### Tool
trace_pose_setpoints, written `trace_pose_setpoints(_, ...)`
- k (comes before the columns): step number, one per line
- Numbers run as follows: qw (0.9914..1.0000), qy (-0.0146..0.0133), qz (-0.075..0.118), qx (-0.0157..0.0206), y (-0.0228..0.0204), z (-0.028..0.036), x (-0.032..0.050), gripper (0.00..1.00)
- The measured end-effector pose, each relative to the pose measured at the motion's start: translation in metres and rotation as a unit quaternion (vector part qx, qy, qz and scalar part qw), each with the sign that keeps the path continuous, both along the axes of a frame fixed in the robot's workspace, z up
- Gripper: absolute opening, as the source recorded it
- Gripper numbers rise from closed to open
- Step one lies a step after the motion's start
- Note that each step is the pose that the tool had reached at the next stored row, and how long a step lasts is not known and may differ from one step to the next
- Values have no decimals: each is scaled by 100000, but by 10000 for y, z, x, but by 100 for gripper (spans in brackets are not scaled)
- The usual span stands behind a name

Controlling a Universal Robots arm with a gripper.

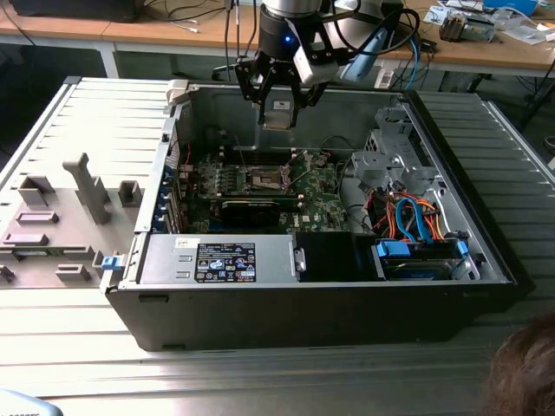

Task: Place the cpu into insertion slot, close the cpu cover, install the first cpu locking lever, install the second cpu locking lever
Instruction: 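Place the cpu into insertion slot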

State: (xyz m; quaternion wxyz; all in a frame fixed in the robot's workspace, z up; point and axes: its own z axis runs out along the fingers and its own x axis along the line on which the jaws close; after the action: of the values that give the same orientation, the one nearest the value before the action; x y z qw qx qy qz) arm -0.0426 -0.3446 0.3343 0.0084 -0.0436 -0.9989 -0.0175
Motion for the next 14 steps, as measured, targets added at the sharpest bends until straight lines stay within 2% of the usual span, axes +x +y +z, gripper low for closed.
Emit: trace_pose_setpoints(14,99973,1,-2325,0,0,-8,0,55)
